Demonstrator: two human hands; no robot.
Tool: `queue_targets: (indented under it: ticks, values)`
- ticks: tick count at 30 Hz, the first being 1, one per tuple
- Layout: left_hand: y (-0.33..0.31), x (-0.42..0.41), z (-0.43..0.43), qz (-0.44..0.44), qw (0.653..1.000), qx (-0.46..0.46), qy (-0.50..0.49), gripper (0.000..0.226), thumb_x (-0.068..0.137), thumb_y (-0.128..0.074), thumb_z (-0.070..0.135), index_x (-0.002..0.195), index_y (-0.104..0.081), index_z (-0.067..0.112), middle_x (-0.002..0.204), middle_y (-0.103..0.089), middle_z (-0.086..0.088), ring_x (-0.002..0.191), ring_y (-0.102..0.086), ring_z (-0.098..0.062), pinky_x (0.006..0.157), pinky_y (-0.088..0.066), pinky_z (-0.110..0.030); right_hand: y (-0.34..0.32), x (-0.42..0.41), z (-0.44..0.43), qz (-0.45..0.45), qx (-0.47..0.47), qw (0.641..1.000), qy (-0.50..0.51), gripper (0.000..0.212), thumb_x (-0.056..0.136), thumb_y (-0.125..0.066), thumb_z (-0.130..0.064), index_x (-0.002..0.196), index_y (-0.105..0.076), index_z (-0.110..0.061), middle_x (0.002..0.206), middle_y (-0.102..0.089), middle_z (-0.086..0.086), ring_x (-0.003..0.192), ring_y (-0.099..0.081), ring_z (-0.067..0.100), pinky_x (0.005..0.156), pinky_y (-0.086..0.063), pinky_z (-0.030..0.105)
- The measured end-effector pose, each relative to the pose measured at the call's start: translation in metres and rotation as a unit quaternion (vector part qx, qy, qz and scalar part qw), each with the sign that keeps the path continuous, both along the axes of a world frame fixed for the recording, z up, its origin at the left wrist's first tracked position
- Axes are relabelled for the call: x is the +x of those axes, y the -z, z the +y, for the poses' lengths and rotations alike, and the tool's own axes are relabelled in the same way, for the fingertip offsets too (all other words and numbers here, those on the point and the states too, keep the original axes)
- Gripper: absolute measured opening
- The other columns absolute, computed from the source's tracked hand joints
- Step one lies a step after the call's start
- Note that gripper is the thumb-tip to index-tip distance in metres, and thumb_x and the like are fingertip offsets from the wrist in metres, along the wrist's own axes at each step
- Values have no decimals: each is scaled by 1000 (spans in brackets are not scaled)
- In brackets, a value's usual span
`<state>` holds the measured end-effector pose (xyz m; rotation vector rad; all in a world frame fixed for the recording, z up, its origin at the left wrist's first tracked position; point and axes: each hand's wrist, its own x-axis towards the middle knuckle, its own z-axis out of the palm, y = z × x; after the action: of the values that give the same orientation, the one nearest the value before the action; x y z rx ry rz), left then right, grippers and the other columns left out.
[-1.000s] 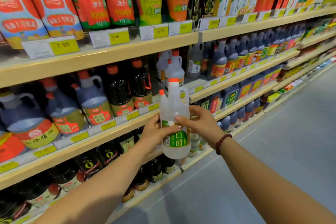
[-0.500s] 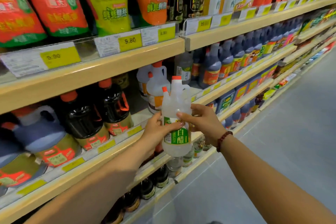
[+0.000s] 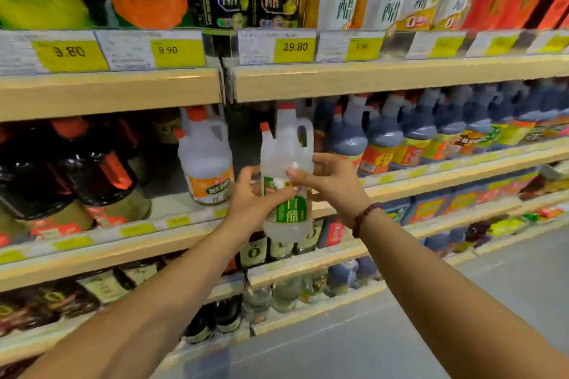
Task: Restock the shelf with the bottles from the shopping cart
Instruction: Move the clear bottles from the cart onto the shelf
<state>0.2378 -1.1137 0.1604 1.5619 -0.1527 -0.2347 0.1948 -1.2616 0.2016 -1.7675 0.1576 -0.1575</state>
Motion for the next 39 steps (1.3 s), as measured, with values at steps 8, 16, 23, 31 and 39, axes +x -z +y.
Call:
queue_targets:
  ticks: [8, 16, 23, 31, 39]
  values:
    - [-7, 12, -15, -59, 996, 4, -72, 61, 60, -85, 30, 113, -57, 19, 105, -70, -5, 96, -68, -18, 79, -56, -34, -7, 35, -19, -38, 20, 998, -53, 39, 69, -81, -27, 101, -66, -10, 94, -73, 6, 87, -70, 21, 75, -59, 42]
    - [-13, 24, -18, -163, 973, 85, -142, 31, 66, -82, 41, 86, -67, 24, 94, -69, -4, 86, -67, -14, 73, -57, -29, -8, 63, -18, -116, -15, 990, -78, 34, 71, -79, -24, 101, -65, -17, 103, -71, 2, 91, -67, 8, 79, -56, 29]
    - [14, 36, -27, -245, 932, 138, -229, 27, 73, -79, 32, 71, -54, 20, 61, -53, 5, 58, -47, -9, 53, -39, -23, 27, 88, -15, -195, -44, 979, -48, 53, 66, -82, -34, 112, -64, -17, 106, -70, -3, 99, -66, 8, 89, -54, 33]
    - [51, 41, -26, -319, 892, 194, -254, 40, 80, -71, 34, 114, -57, 19, 67, -52, 4, 59, -47, -12, 56, -42, -26, 61, 96, -7, -240, -49, 968, -52, 40, 73, -78, -25, 111, -64, -18, 104, -69, -10, 96, -65, 0, 84, -54, 22]
    - [71, 49, -54, -342, 842, 200, -366, 64, 78, -70, 2, 136, -48, 16, 141, -48, -13, 130, -45, -29, 108, -37, -37, 70, 119, 1, -264, -95, 959, -39, 44, 73, -75, -34, 112, -60, -18, 100, -70, -10, 84, -67, 0, 71, -55, 21]
